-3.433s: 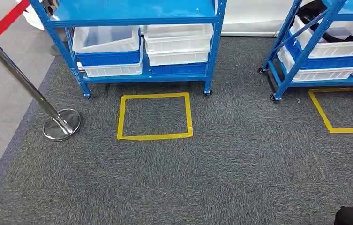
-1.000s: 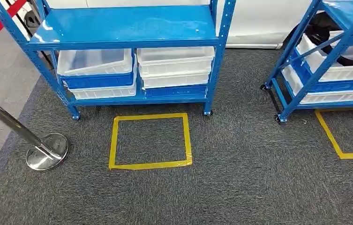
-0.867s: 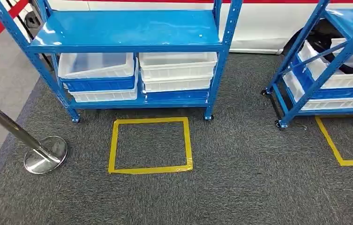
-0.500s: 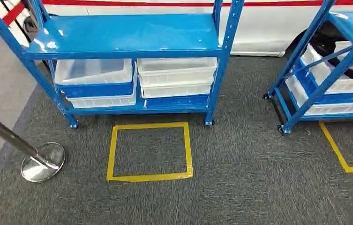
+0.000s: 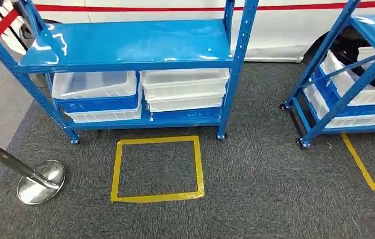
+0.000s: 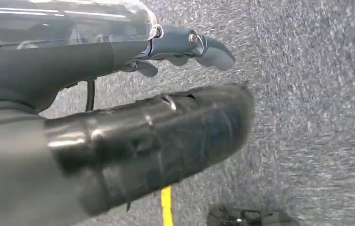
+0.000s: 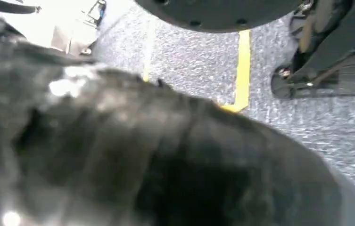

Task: Take the parts from the cabinet and place them on the table.

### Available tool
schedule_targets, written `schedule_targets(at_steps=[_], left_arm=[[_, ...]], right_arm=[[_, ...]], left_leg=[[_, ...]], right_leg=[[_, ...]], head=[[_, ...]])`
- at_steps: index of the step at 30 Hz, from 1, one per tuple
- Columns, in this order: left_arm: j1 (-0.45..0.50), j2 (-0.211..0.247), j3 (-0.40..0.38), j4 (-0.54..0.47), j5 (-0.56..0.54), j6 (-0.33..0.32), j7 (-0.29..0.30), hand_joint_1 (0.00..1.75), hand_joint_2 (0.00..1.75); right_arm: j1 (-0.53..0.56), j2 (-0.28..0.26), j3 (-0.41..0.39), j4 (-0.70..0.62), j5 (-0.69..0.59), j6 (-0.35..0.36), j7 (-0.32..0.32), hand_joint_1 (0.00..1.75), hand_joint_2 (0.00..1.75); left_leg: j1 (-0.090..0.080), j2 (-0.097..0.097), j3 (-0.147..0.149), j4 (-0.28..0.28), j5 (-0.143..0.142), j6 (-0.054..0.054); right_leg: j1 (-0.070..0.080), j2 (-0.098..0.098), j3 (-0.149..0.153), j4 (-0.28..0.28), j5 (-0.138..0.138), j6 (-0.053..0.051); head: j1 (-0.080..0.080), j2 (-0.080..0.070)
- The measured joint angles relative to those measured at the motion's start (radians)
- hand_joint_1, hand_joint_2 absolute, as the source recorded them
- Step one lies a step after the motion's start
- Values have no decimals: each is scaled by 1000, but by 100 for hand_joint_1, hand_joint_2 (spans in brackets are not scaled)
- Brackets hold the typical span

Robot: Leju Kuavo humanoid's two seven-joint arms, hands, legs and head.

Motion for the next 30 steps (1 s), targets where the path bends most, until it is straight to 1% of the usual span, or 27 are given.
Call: schedule_targets(at_steps=[1,2,3,4,6,7,8,9,10,11,12,13,14,15,16,17,18,19,21,22,23,24,25,27,28,29,30], left_arm=[[3,0,0,0,1,0,0,0,0],[3,0,1,0,1,0,-1,0,0],[2,0,1,0,1,0,-1,0,0],[0,0,1,0,1,1,-1,0,0],[-2,0,1,0,1,2,-1,0,0],[-2,0,1,0,1,2,-1,0,0],[-2,0,1,0,1,2,-1,0,0],[-1,0,1,0,1,2,-1,0,0],[1,0,1,0,1,2,0,0,0],[3,0,1,0,1,2,0,0,0],[5,-1,1,0,1,2,0,0,0],[1,-2,2,0,1,2,0,0,0],[-2,-2,2,0,1,2,1,0,0],[-3,-2,2,0,1,2,2,0,0],[-2,-2,2,0,1,2,2,0,0],[-3,-1,2,0,1,1,2,0,0],[-2,0,2,0,1,1,2,0,0],[-4,0,2,0,1,2,2,0,0],[-7,1,2,0,1,0,2,0,0],[-7,1,2,0,1,-1,2,0,0],[-7,1,2,0,0,-2,2,0,0],[-6,1,2,0,0,-2,2,0,0],[-3,1,3,0,0,-2,2,0,0],[1,3,3,0,0,-2,2,0,0],[4,3,4,0,0,-2,2,0,0],[-1,3,4,0,0,-2,2,0,0],[-2,3,4,0,0,-2,2,0,0]], right_arm=[[3,0,0,0,0,1,0,0,0],[0,-1,0,0,1,1,-2,0,0],[-1,-1,0,0,2,1,-2,0,0],[-1,-1,0,0,2,1,-2,0,0],[-2,-1,0,0,3,2,-2,0,0],[-2,-1,0,0,3,2,-2,0,0],[-1,-1,0,0,4,2,-2,0,0],[0,-1,0,0,4,2,-2,0,0],[2,-1,0,0,5,2,-2,0,0],[5,-1,0,0,6,2,-2,0,0],[8,-1,0,0,6,2,-2,0,0],[8,-2,0,1,6,3,-2,0,0],[3,-2,0,0,7,2,-2,0,0],[1,-2,0,0,8,2,-2,0,0],[3,-3,-1,0,9,2,0,0,0],[5,-2,-1,0,9,2,1,0,0],[6,-2,-1,0,9,2,1,0,0],[5,-2,-1,0,9,2,1,0,0],[1,-2,-1,1,9,3,1,0,0],[1,-2,-1,1,9,3,2,0,0],[1,-2,-1,1,10,3,3,0,0],[1,-2,-1,1,10,3,3,0,0],[1,-2,-1,1,10,3,4,0,0],[5,-2,-1,1,13,3,4,0,0],[7,-2,-1,1,13,3,4,0,0],[3,-2,-1,1,13,3,4,0,0],[-3,-2,-1,1,15,3,4,0,0]], left_leg=[[2,-1,10,0,8,9],[7,-1,31,-7,10,13],[7,2,40,-11,9,19],[7,2,42,-12,7,25],[6,2,44,-12,0,30],[5,2,46,-12,-5,30],[5,2,52,-11,-10,29],[5,0,61,-11,-17,27],[5,0,73,-11,-25,26],[4,-1,86,-12,-33,24],[6,0,87,-14,-40,22],[4,-1,97,-14,-41,18],[6,0,89,-16,-46,10],[6,1,96,-24,-50,2],[3,0,107,-6,-37,-5],[0,-1,115,-4,-42,-10],[3,1,116,12,-55,-11],[3,1,99,47,-72,-16],[8,1,13,174,-131,-22],[11,1,-31,233,-156,-31],[14,1,-62,262,-156,-35],[17,1,-70,245,-124,-39],[19,2,-59,190,-74,-41],[22,3,-13,21,52,-42],[17,5,-14,21,35,-40],[8,10,-16,10,-13,-32],[8,10,-12,10,20,-16]], right_leg=[[1,0,-1,12,10,5],[2,0,1,18,1,10],[-2,-3,0,35,-13,13],[-2,-5,-23,75,-41,17],[-4,-5,-110,208,-107,25],[-4,-6,-150,261,-124,26],[-4,-6,-171,273,-111,27],[-4,-6,-169,241,-71,26],[-4,-6,-150,179,-17,22],[-2,-7,-122,91,49,13],[4,-8,-106,30,83,2],[12,-9,-118,43,38,-1],[18,-7,-116,9,23,-7],[18,-7,-108,3,51,-17],[18,-7,-103,-1,55,-25],[7,-5,-84,-8,55,-29],[3,-10,-61,-19,56,-32],[1,-11,-53,-23,53,-37],[-1,-11,-47,-24,45,-41],[-1,-10,-43,-24,38,-41],[-2,-9,-35,-24,31,-39],[-3,-8,-24,-24,23,-36],[-5,-6,-11,-23,14,-32],[-8,-7,16,-23,-8,-23],[-7,-8,24,-25,-14,-16],[-7,-6,19,-22,-19,-9],[-7,-8,22,-23,-28,2]], head=[[1,0],[0,0],[2,0],[2,0],[1,0],[2,0],[2,0],[2,0],[2,0],[2,0],[2,0],[0,0],[4,0],[0,0],[1,0],[1,0],[1,0],[-4,0],[-6,0],[-5,0],[-6,0],[-5,0],[-6,0],[-6,0],[-4,0],[-10,0],[-8,0]])
